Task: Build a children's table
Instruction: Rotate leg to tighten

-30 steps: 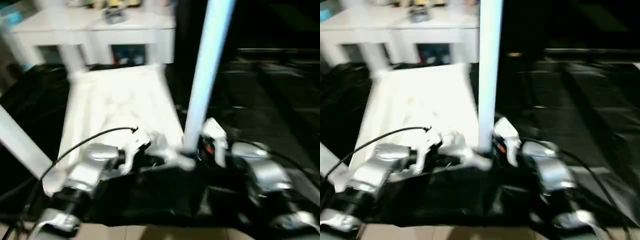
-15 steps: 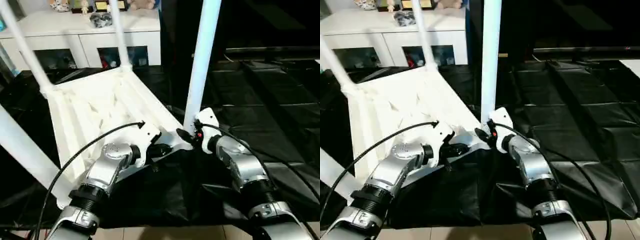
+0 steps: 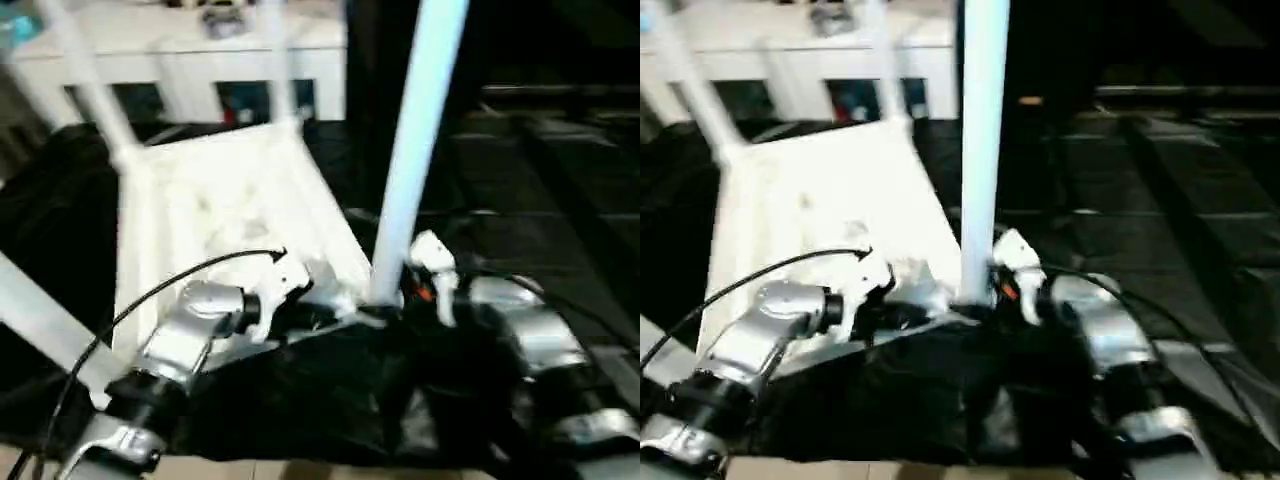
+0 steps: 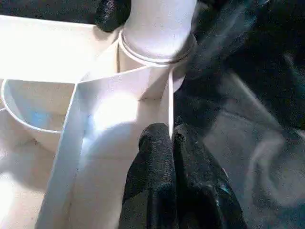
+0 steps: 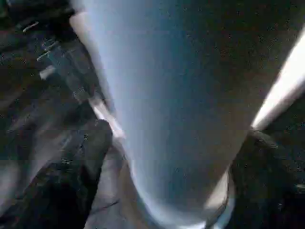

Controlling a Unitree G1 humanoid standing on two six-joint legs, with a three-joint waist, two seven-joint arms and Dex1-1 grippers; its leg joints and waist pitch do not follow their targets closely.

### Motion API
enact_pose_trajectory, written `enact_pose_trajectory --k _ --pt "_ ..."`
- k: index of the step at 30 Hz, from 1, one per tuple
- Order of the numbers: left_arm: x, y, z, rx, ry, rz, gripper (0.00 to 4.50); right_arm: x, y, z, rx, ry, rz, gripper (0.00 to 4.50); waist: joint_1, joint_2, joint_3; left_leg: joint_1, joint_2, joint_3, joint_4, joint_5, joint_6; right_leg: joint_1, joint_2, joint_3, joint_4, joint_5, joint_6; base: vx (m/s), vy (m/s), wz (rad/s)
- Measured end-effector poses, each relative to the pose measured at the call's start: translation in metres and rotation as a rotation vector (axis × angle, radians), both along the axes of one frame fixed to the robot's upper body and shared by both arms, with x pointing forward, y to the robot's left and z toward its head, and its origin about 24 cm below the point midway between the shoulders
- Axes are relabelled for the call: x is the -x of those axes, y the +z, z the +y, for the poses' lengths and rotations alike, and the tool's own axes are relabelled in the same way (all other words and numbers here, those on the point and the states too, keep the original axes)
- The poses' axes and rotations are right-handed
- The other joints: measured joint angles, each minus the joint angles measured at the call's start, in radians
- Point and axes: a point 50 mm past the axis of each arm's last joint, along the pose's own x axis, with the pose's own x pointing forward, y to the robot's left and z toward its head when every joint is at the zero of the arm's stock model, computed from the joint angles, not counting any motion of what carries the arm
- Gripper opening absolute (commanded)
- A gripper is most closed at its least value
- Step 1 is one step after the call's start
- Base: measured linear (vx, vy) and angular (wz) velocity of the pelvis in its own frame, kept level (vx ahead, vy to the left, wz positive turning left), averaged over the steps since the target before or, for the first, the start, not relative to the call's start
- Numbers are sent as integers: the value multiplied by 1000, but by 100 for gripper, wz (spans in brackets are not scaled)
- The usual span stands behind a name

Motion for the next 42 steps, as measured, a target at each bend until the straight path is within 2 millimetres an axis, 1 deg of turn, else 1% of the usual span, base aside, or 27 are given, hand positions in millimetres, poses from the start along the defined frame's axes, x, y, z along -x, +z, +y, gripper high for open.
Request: enact_pose_trajectory --k 2,3,4,6,8,11,12,13,15,16,17,19,23,31,34,35,38,40,42 --pt "4 0 2 4 -45 21 0 6 2 -6 15 76 24 403 8 0 0 -2 0 0 1 0 0 0 0 0 0 0 0 0 0 0" --pt "5 0 3 5 -55 26 0 7 3 -6 15 92 32 403 10 -1 0 -2 0 0 2 0 0 0 0 0 0 0 0 0 0 0" --pt "5 0 4 4 -61 30 0 8 3 -6 11 102 39 387 11 -1 1 -2 0 0 2 0 0 0 0 0 1 0 0 0 0 0" --pt "6 0 8 -3 -84 42 0 10 3 -5 0 129 60 387 11 -1 1 -2 0 0 3 0 0 0 0 0 2 0 0 0 0 0" --pt "7 0 10 -5 -96 50 0 11 2 -5 -8 141 77 362 14 -1 1 -2 0 0 4 0 0 -1 0 0 2 0 0 0 0 0" --pt "7 0 11 -5 -103 54 0 12 3 -4 -13 152 84 343 15 -1 1 -3 0 -1 4 0 0 -1 0 0 2 0 0 0 0 0" --pt "8 0 11 -3 -107 56 0 12 3 -3 -18 156 87 320 16 -1 1 -3 0 -1 4 0 0 -1 0 0 2 0 0 0 0 0" --pt "8 0 10 -2 -110 56 0 12 3 -2 -21 159 88 320 17 -1 1 -4 0 -1 4 0 0 -1 0 0 2 0 0 0 0 0" --pt "10 1 10 -4 -128 58 0 14 3 0 -25 171 94 299 20 -1 1 -6 0 -1 4 0 1 -2 0 0 2 0 0 0 0 0" --pt "11 1 10 1 -134 65 0 16 3 0 -29 177 98 299 21 -1 1 -6 0 -1 5 0 1 -2 0 0 2 0 0 0 0 0" --pt "12 0 10 4 -138 69 0 17 2 0 -37 182 106 279 22 -1 1 -6 0 -1 5 0 1 -3 0 0 2 0 0 0 0 0" --pt "13 0 10 5 -141 71 0 18 1 0 -41 184 110 262 22 -1 1 -7 0 -1 6 0 1 -2 0 0 3 0 0 0 0 0" --pt "15 -1 9 7 -152 80 0 22 0 1 -48 193 107 246 21 -1 1 -6 0 -1 9 0 1 -1 -1 1 5 0 0 0 0 0" --pt "16 -4 7 22 -125 84 0 26 -3 1 -72 151 98 239 20 3 0 -5 0 -1 10 -1 0 1 -1 2 6 0 0 0 0 0" --pt "11 -6 7 31 -41 68 0 21 -7 1 -102 30 66 237 13 5 -2 -3 1 -1 13 -2 -3 2 0 2 6 3 0 0 0 0" --pt "8 -7 8 35 6 63 0 17 -9 4 -115 -34 48 235 6 6 -2 -2 1 -1 13 -2 -3 3 0 3 6 4 0 0 0 0" --pt "2 -9 4 34 85 47 0 8 -15 8 -117 -174 22 230 -19 5 -2 3 0 -2 15 -2 -3 6 0 4 6 7 1 0 0 0" --pt "-5 -10 1 25 153 29 0 -2 -17 17 -125 -297 3 228 -39 3 -1 5 0 -3 16 -2 -3 6 0 4 5 5 5 0 0 0" --pt "-11 -10 -5 21 209 14 0 -10 -18 22 -109 -397 -22 226 -51 3 -1 6 0 -6 16 -2 -3 5 0 4 4 5 6 0 0 0"
